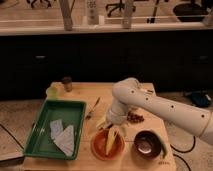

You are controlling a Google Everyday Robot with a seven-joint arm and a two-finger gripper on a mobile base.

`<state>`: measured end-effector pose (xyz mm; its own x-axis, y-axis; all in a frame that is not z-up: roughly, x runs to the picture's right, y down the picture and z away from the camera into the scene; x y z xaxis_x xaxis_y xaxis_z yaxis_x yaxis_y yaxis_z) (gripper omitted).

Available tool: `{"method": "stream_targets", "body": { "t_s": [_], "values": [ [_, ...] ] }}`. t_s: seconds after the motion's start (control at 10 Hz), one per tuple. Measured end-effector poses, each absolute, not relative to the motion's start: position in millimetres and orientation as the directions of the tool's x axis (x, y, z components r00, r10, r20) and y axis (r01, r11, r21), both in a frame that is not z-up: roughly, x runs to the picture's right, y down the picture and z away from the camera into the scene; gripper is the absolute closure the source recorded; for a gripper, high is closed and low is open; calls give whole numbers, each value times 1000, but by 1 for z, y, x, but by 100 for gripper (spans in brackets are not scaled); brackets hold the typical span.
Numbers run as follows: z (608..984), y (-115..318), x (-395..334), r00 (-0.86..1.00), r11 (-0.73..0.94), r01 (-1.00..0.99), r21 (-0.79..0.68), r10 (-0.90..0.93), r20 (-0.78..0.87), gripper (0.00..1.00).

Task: Place banana in red bowl

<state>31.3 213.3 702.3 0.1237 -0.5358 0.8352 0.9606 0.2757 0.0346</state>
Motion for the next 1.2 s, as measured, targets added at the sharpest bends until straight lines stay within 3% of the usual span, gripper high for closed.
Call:
{"method": "stream_targets", "body": {
  "t_s": [1.2],
  "values": [
    [703, 213, 31, 117, 268, 963, 37, -536, 836, 20]
  ]
}}
